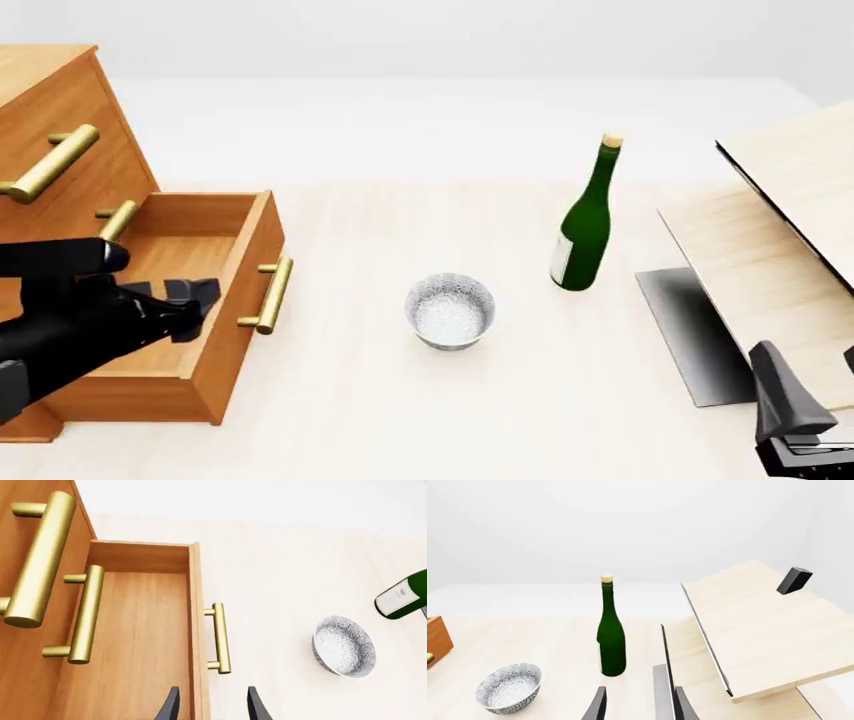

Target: Put the bowl in the bottom drawer of the cabinet and close it.

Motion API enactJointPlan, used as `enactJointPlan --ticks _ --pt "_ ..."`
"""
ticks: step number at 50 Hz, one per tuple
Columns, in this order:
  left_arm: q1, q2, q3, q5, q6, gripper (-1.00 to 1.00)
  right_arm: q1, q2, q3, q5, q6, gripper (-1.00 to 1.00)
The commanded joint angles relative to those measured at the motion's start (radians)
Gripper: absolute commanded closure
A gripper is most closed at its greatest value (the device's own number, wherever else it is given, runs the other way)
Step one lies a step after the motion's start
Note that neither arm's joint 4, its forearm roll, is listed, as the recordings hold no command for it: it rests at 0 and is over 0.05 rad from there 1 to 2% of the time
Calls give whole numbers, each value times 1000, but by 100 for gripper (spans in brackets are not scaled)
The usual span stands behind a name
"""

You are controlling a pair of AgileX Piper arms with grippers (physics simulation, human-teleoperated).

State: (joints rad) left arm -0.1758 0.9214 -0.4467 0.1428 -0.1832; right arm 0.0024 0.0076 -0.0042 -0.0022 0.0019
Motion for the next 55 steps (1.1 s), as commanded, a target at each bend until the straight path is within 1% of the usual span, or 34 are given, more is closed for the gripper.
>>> enactJointPlan --ticks 1,22,55 --pt "-16 58 19 -40 -7 -100 0 0 0 0 0 -100" --pt "-31 106 28 -68 -22 -100 0 0 0 0 0 -100" --pt "-36 189 76 -130 -66 -100 0 0 0 0 0 -100"
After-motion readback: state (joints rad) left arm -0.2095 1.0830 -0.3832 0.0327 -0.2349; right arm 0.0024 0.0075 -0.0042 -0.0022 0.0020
